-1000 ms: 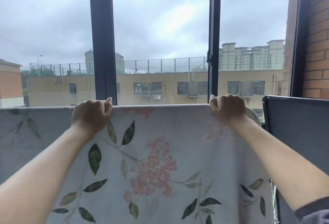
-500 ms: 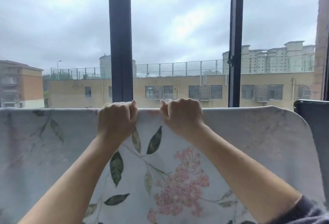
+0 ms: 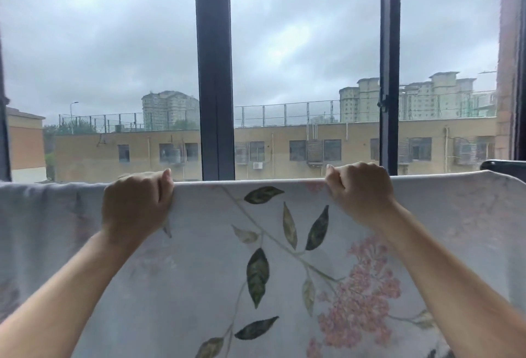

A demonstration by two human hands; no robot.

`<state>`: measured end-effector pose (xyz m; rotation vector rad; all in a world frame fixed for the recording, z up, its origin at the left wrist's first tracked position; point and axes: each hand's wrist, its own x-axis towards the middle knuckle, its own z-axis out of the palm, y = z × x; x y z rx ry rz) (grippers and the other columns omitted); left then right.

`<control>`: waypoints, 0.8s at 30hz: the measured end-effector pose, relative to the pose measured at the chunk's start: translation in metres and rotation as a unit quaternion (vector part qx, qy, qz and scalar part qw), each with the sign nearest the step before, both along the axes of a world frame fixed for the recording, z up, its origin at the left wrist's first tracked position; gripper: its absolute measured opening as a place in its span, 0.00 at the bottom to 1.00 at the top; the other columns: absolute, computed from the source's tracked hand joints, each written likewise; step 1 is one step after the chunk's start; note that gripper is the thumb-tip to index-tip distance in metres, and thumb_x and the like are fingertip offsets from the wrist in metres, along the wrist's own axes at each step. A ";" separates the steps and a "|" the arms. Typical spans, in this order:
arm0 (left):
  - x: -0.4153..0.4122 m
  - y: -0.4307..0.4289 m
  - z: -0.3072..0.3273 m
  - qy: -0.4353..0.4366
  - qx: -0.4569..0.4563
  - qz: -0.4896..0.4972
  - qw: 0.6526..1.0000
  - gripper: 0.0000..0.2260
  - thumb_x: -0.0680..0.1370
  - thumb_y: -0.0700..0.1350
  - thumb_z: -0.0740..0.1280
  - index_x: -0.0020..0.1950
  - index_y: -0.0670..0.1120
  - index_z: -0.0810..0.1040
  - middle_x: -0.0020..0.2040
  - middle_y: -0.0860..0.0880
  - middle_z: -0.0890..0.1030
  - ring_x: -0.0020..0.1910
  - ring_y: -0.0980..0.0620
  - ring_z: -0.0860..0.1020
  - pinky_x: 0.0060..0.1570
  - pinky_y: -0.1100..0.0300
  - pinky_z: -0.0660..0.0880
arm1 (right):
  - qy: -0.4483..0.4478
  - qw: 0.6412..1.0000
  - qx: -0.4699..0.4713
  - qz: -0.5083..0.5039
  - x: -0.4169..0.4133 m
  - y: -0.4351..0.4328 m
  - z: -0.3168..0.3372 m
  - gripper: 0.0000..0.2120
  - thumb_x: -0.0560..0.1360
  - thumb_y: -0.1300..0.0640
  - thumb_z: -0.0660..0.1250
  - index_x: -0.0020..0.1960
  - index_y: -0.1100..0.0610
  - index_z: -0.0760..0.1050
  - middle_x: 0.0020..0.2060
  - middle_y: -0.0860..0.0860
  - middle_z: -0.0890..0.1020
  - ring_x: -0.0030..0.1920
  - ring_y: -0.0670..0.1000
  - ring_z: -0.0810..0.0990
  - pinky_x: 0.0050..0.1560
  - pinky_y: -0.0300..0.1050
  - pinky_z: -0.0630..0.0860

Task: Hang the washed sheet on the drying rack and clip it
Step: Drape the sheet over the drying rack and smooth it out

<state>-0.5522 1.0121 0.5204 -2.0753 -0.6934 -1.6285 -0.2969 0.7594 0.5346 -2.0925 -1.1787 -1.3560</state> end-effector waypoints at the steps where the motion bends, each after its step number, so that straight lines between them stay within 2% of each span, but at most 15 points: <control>1: -0.001 0.004 0.000 0.000 0.013 -0.002 1.000 0.24 0.77 0.50 0.51 0.25 0.42 0.72 0.21 0.40 0.73 0.20 0.41 0.73 0.26 0.57 0.70 | 0.013 1.000 -0.002 -0.004 -0.008 0.005 0.002 0.27 0.81 0.48 0.47 0.24 0.52 0.63 0.20 0.47 0.66 0.23 0.45 0.66 0.35 0.42 0.66; 5: 0.000 0.007 0.002 0.014 0.035 -0.010 0.999 0.23 0.76 0.49 0.53 0.25 0.44 0.75 0.20 0.44 0.74 0.19 0.45 0.72 0.26 0.60 0.69 | 0.023 1.000 -0.016 -0.006 -0.061 0.052 0.006 0.26 0.82 0.48 0.47 0.29 0.54 0.67 0.23 0.47 0.68 0.28 0.51 0.71 0.38 0.43 0.69; 9: 0.001 0.007 0.004 0.016 0.020 -0.022 0.999 0.21 0.76 0.49 0.54 0.25 0.45 0.75 0.21 0.46 0.74 0.18 0.45 0.72 0.26 0.61 0.70 | -0.019 0.999 0.027 0.005 -0.122 0.124 -0.002 0.26 0.78 0.49 0.51 0.26 0.56 0.74 0.20 0.52 0.73 0.23 0.54 0.75 0.30 0.43 0.73; 11: -0.004 0.011 0.003 0.020 0.015 -0.033 0.999 0.21 0.76 0.49 0.54 0.25 0.46 0.75 0.22 0.46 0.75 0.19 0.45 0.73 0.28 0.60 0.71 | -0.019 0.998 0.059 -0.002 -0.136 0.141 -0.005 0.27 0.77 0.49 0.51 0.24 0.56 0.73 0.18 0.52 0.73 0.20 0.54 0.73 0.26 0.41 0.72; 13: -0.012 0.016 0.001 0.033 0.025 -0.047 0.998 0.21 0.77 0.49 0.53 0.26 0.46 0.74 0.23 0.47 0.76 0.20 0.45 0.74 0.30 0.59 0.72 | -0.027 0.997 0.077 -0.016 -0.137 0.141 -0.007 0.27 0.77 0.49 0.51 0.22 0.55 0.71 0.17 0.51 0.70 0.18 0.53 0.68 0.24 0.38 0.66; 16: -0.035 0.037 0.001 0.031 0.032 -0.057 0.997 0.20 0.78 0.48 0.53 0.28 0.46 0.74 0.24 0.47 0.77 0.22 0.45 0.75 0.32 0.57 0.73 | -0.048 0.995 0.083 -0.027 -0.132 0.134 -0.006 0.26 0.76 0.50 0.52 0.21 0.54 0.68 0.17 0.48 0.64 0.18 0.51 0.62 0.27 0.37 0.59; 24: -0.099 0.101 -0.001 -0.013 0.036 -0.011 0.999 0.20 0.77 0.46 0.54 0.27 0.43 0.72 0.24 0.42 0.75 0.22 0.42 0.74 0.31 0.55 0.73 | -0.059 0.994 0.090 -0.031 -0.117 0.133 -0.008 0.29 0.78 0.49 0.48 0.23 0.57 0.72 0.18 0.48 0.63 0.20 0.52 0.63 0.29 0.39 0.59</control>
